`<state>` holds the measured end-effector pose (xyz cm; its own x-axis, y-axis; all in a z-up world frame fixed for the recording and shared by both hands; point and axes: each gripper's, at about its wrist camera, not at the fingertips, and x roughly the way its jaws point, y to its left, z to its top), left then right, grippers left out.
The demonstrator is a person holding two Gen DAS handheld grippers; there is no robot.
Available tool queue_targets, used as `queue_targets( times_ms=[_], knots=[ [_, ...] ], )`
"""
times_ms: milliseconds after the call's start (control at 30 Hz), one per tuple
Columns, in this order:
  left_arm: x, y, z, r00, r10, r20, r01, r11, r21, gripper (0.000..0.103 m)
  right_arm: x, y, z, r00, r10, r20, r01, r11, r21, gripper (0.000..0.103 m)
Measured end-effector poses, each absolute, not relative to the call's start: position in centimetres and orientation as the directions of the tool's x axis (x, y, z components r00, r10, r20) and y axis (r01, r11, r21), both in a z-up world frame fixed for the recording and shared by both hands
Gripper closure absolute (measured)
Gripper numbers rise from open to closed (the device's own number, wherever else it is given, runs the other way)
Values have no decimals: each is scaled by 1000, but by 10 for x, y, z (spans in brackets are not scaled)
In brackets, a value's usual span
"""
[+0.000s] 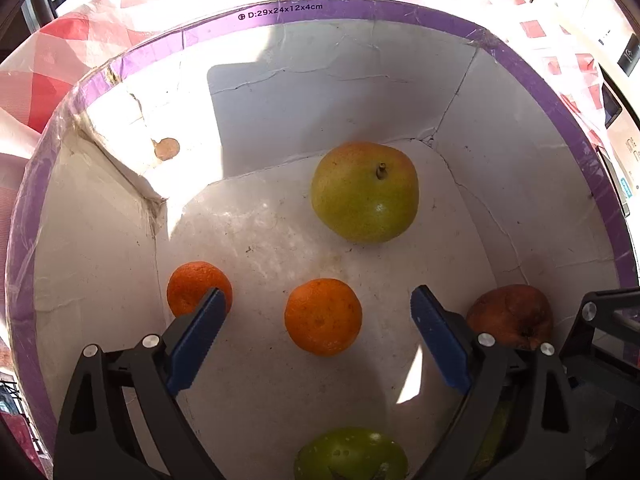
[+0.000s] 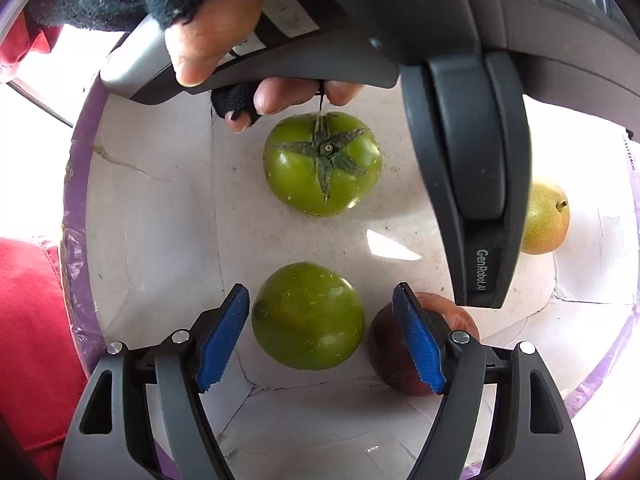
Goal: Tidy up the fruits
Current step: 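Lower the lime into the box with the right gripper while the left releases the orange, then withdraw both grippers open from the box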
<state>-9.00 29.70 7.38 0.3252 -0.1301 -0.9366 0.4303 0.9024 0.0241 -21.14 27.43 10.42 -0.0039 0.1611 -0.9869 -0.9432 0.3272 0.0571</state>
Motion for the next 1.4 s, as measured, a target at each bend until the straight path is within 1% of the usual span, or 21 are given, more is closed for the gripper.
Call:
queue_targets(
  times_ms=[100,400,533,567,667,767,867,933,1000,1033,1100,1167,1267,1333,1400],
  knots=[
    [-92,288,80,343,-99,-934,427,902,61,7,-205,263,115,13,230,-973,-931,358,72,23],
    [-83,276,98,371,-11,-929,383,913,142,7,-197,233,136,15,366,-930,-922,365,129,22],
    [-76,271,104,361,38,-932,338,926,169,7,-183,214,160,-22,480,-877,-918,338,208,22],
    [-70,279,91,358,55,-932,320,931,178,7,-179,210,165,-31,512,-859,-917,327,228,22],
    [-64,281,102,359,90,-929,242,952,185,7,-166,193,184,-55,612,-789,-904,305,300,22],
    [-59,290,115,365,139,-921,110,975,191,7,-146,163,203,-41,687,-726,-882,316,350,21],
    [-54,286,123,375,250,-893,-1,963,269,7,-114,129,219,0,769,-640,-816,370,444,21],
    [-57,281,135,400,338,-852,-79,939,335,7,-88,100,221,74,786,-614,-759,444,477,21],
    [-47,275,147,426,405,-809,-155,914,376,7,-59,70,212,146,776,-613,-681,529,507,21],
    [-49,276,157,434,428,-792,-189,903,385,7,-45,62,204,184,753,-632,-641,579,504,21],
    [-38,265,170,459,462,-758,-244,887,392,7,-23,34,187,248,672,-698,-573,683,453,21],
    [-30,254,185,493,467,-734,-282,884,374,7,-6,16,162,289,562,-775,-499,779,379,21],
    [-10,229,205,545,421,-725,-289,906,309,7,11,-16,114,311,432,-847,-418,862,286,21],
    [7,208,210,563,355,-747,-255,934,251,3,23,-28,88,341,340,-876,-402,895,191,21],
    [26,187,207,560,274,-782,-212,960,184,3,33,-30,61,368,264,-892,-401,910,104,23]
  ],
)
